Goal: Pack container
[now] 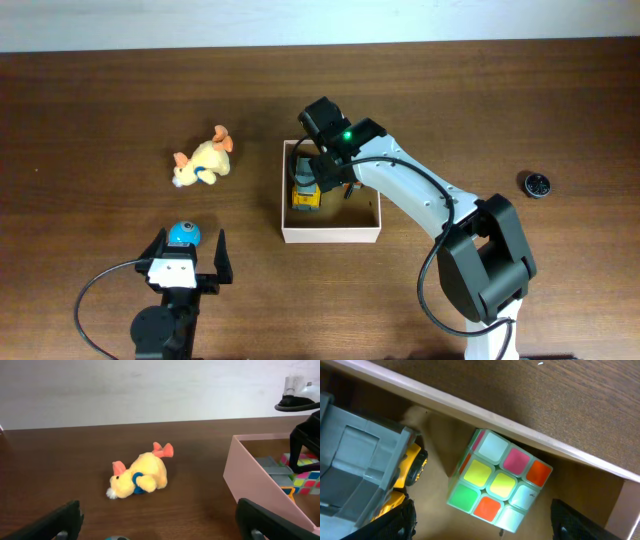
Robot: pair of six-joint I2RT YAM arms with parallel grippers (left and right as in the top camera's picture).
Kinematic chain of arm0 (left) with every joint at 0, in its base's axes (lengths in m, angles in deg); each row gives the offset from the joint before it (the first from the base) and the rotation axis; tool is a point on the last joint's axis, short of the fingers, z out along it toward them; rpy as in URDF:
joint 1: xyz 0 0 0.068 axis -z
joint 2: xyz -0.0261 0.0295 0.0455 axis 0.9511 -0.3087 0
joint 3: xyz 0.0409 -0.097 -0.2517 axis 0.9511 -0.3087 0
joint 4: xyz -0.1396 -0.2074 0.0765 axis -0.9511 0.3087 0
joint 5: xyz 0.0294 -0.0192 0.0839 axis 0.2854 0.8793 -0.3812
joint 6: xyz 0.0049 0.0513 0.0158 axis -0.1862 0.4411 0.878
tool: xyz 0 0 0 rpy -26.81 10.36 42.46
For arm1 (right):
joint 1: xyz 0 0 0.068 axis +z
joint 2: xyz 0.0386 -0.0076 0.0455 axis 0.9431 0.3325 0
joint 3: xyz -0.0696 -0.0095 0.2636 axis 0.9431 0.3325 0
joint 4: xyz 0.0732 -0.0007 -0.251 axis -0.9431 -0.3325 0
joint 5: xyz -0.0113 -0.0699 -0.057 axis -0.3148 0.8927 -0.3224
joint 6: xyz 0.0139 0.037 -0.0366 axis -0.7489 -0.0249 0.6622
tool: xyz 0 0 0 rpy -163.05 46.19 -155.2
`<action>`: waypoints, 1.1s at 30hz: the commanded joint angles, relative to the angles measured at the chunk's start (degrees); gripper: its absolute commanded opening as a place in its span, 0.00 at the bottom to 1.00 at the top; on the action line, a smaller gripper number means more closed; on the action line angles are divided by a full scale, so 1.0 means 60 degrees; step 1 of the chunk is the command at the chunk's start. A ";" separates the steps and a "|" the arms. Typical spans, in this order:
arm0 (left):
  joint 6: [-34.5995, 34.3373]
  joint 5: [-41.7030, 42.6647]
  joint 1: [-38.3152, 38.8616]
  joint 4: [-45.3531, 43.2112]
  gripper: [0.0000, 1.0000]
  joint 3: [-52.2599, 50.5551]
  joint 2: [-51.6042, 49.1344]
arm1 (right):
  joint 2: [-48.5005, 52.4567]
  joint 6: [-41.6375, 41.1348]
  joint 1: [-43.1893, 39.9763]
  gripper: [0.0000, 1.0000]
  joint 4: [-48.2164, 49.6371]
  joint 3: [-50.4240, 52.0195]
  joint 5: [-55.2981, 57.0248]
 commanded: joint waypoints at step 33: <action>0.0149 0.0036 -0.0047 -0.0025 0.99 -0.0066 0.0080 | 0.0168 0.0648 0.0794 0.71 0.0444 0.0058 -0.0098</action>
